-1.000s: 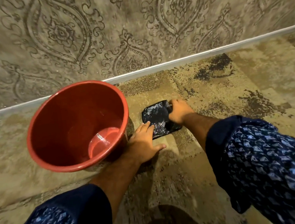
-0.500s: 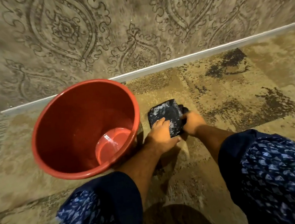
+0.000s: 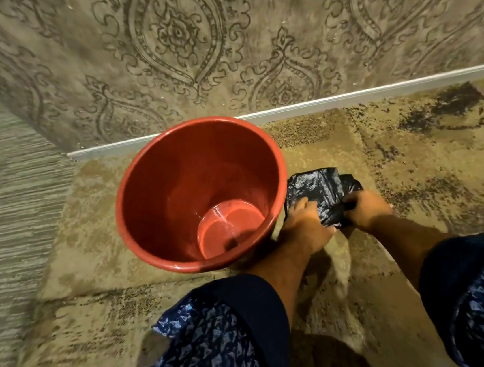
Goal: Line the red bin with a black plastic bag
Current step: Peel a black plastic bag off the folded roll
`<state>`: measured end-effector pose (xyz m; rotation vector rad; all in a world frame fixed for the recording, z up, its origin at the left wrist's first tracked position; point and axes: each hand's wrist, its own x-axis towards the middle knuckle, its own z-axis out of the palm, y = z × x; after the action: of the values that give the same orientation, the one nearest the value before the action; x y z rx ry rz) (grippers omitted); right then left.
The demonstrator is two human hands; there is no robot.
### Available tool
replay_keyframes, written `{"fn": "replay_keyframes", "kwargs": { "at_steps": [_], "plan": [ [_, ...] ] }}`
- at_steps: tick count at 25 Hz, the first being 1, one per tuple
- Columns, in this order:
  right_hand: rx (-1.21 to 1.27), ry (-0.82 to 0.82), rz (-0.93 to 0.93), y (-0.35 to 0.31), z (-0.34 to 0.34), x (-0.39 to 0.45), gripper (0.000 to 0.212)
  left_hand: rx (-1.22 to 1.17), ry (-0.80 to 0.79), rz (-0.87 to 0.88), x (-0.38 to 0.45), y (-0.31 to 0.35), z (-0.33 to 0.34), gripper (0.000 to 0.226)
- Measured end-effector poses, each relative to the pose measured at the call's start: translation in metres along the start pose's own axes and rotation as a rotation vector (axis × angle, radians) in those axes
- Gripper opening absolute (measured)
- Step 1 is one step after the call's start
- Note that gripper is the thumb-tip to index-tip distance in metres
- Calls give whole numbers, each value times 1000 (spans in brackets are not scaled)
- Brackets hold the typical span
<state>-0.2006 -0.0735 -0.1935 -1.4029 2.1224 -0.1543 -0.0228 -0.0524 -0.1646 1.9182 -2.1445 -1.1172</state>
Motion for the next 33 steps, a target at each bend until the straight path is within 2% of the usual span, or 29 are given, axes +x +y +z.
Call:
{"fn": "replay_keyframes", "kwargs": {
  "at_steps": [2,5,8,12,15,19,21,22,24,25,26,28,30,31,33],
  "plan": [
    [61,94,22,-7,-12,-1,11,-26,56,5,2,2,1,85],
    [241,137,1,-19,-33,0,26,-93,111,26,5,4,1,85],
    [506,-41,-59,-37,-64,4,20,-173,210,53,6,7,0,89],
    [514,-314,-133,-61,-126,7,18,-333,275,101,11,20,-8,92],
    [552,-378,-170,-75,-158,6,17,-454,353,149,14,30,-10,70],
    [666,-394,-188,-70,-166,15,22,-564,430,147,15,40,-11,10],
    [798,-420,-167,-59,-170,23,18,-617,458,127,14,44,-14,15],
    [841,-403,-155,-53,-172,27,14,-702,442,96,13,47,-15,17],
    [792,-225,-136,-39,-176,34,10,-960,376,29,16,53,-18,17],
    [715,-131,-119,-31,-178,38,14,-1092,334,5,19,55,-19,17],
    [635,-100,-86,-22,-181,39,27,-1204,283,-12,20,58,-20,19],
    [527,-258,29,-3,-186,36,70,-1374,182,-26,21,64,-26,23],
    [534,-488,103,20,-186,34,89,-1479,116,-44,23,67,-28,27],
    [584,-582,104,29,-185,33,88,-1509,99,-64,26,68,-28,30],
    [743,-703,75,40,-185,35,59,-1525,94,-116,31,68,-28,37]
  ]
}}
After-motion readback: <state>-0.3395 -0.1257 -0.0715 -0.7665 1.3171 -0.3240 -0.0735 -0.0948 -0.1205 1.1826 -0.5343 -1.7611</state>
